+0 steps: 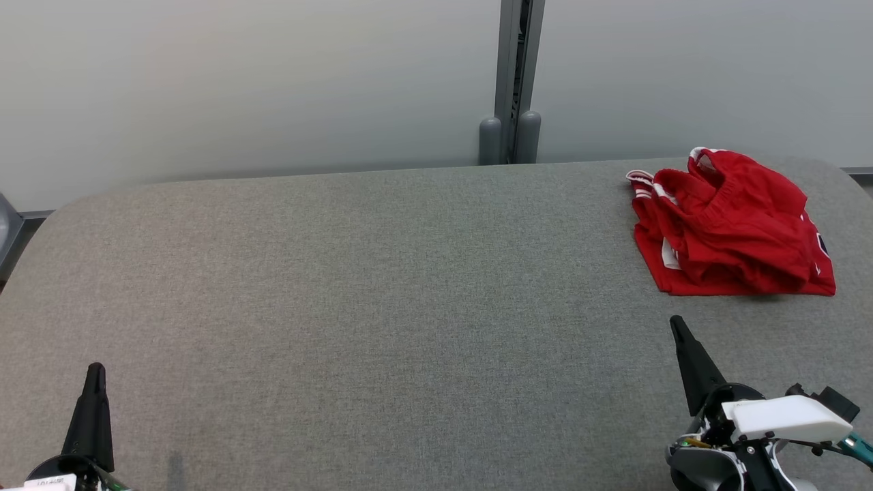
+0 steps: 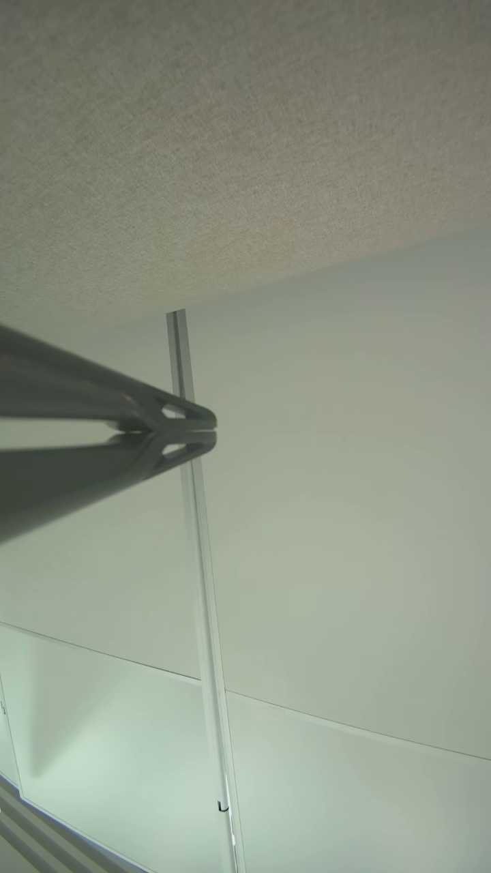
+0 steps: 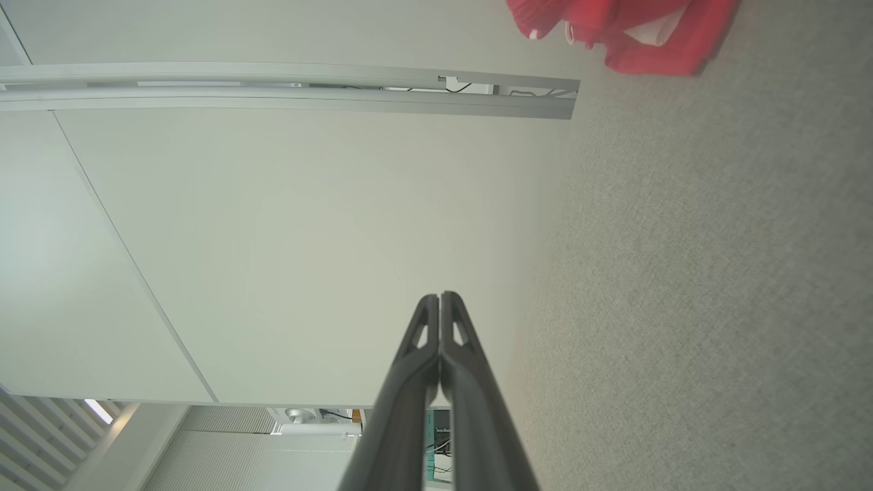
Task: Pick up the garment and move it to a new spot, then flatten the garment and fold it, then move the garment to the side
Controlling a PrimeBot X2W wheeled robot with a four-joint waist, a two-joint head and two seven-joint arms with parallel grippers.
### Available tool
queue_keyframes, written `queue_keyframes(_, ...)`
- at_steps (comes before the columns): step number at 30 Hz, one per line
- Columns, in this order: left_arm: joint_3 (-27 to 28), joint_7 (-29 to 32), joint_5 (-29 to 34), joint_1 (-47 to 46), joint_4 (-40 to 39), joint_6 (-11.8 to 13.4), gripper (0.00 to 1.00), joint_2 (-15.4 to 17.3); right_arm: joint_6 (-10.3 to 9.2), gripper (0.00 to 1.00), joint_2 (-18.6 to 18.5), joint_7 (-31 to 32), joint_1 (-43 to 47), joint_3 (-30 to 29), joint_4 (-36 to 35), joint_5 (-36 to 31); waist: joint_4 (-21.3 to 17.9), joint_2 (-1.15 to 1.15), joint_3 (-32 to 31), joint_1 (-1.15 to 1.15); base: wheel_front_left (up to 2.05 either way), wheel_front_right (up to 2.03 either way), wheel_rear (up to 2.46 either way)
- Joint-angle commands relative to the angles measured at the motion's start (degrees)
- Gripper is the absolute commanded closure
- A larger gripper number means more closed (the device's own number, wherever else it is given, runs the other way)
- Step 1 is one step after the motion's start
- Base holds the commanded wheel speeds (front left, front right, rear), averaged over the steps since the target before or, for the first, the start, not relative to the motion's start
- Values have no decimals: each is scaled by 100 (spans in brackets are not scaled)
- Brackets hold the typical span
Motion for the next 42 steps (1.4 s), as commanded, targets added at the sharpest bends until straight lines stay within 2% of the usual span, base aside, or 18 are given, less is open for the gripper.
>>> queue_keyframes(1,23,18,-45,-73,-14,-10,100,32,12,100,-25,6,-42,5,0,20,0,0,0,0,0,0,0)
queue_keyframes(42,21,17,-46,-73,-14,-10,100,32,12,100,-25,-10,-43,17,-2,28,0,0,0,0,0,0,0)
